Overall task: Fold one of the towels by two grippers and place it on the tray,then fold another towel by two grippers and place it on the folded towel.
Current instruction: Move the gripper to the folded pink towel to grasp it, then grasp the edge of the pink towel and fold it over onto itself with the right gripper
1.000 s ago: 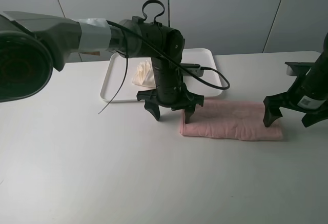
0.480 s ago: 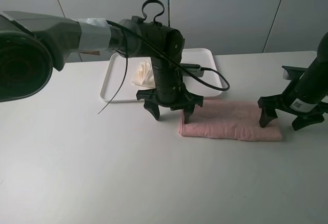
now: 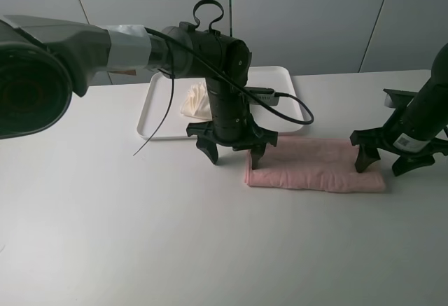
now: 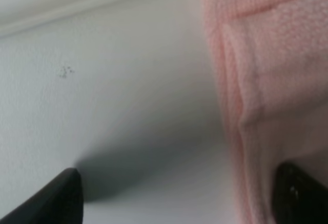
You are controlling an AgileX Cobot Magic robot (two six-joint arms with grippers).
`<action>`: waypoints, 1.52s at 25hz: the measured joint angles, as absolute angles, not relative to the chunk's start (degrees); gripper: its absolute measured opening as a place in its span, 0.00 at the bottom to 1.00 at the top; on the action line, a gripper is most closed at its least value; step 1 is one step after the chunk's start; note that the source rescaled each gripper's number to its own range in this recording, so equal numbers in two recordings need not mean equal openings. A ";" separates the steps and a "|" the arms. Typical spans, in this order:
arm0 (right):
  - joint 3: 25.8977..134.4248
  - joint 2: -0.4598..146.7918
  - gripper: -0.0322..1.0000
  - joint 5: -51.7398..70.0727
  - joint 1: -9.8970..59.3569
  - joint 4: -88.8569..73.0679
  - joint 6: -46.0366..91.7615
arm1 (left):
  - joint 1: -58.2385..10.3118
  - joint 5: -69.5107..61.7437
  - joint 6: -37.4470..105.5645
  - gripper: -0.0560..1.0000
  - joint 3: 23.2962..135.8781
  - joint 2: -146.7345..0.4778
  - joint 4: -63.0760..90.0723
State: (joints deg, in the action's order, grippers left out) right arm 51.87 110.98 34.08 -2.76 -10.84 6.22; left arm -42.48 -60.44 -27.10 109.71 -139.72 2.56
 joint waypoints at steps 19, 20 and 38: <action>51.87 111.73 0.06 33.80 -2.76 -20.96 16.57 | -42.48 -60.44 -27.22 0.98 109.71 -139.72 2.66; 51.87 111.73 0.06 33.83 -2.76 -21.12 16.95 | -42.48 -60.44 -27.22 0.98 109.71 -139.72 2.66; 51.29 103.73 0.06 40.38 -2.79 -31.07 21.12 | -42.48 -60.65 -26.87 0.98 109.71 -139.72 2.24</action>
State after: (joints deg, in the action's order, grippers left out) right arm 51.29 103.73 40.38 -2.79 -31.07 21.12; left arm -42.48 -60.65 -26.87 109.71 -139.72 2.24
